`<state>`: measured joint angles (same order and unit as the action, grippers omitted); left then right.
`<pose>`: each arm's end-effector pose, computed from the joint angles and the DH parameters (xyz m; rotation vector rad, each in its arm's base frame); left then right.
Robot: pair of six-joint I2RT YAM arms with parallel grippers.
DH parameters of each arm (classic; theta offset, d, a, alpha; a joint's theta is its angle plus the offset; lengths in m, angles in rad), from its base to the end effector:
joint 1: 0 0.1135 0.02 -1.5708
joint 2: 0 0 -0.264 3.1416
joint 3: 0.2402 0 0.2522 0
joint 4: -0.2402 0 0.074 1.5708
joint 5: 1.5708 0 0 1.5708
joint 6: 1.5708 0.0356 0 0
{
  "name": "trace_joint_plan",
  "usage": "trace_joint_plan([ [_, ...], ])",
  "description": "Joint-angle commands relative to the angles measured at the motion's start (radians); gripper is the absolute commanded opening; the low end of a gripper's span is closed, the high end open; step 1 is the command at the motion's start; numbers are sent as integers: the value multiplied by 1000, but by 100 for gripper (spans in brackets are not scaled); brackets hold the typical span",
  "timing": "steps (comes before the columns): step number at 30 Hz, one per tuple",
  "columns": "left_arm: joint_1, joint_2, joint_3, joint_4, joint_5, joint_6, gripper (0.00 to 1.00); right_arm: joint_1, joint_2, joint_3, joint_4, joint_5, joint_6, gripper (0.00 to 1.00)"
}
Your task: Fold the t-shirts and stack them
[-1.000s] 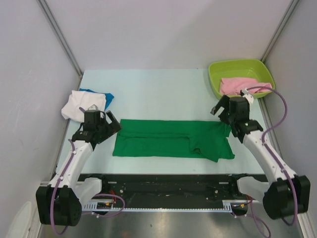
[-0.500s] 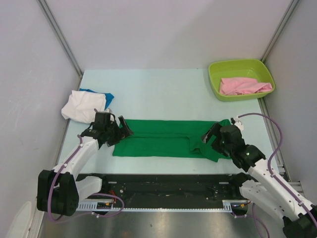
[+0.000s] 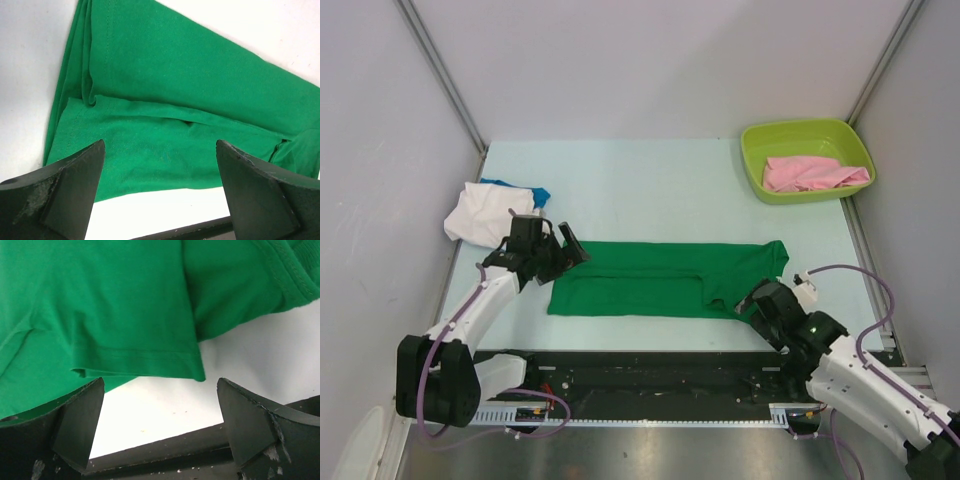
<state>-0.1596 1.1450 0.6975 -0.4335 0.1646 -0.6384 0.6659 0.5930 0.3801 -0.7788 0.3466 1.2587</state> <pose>0.2234 -0.0419 0.2178 -0.5238 2.4602 -0.5420 0.0955 0.0597 0.1780 0.8585 2.3627 0.3625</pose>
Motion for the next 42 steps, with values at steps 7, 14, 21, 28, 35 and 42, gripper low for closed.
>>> trace_joint_plan([
  [7, -4, 18, 34, 26, 15, -1, 97, 4, 103, -47, 101, 71, 97, 100],
  [14, -4, 18, 30, 16, 6, 8, 97, 4, 172, -47, 170, 120, 90, 95],
  [21, -4, -51, 0, 1, 1, 0, 97, 3, 246, -52, 245, 173, 70, 71],
  [28, -4, -116, 10, -53, -20, 14, 97, -11, 341, -52, 340, 196, 33, 44],
  [35, -4, -143, 28, -82, -34, 22, 98, -60, 401, -35, 430, 181, -33, 7],
  [42, -3, -165, 22, -82, -28, 11, 98, -222, 534, 37, 559, 69, -171, 0],
])
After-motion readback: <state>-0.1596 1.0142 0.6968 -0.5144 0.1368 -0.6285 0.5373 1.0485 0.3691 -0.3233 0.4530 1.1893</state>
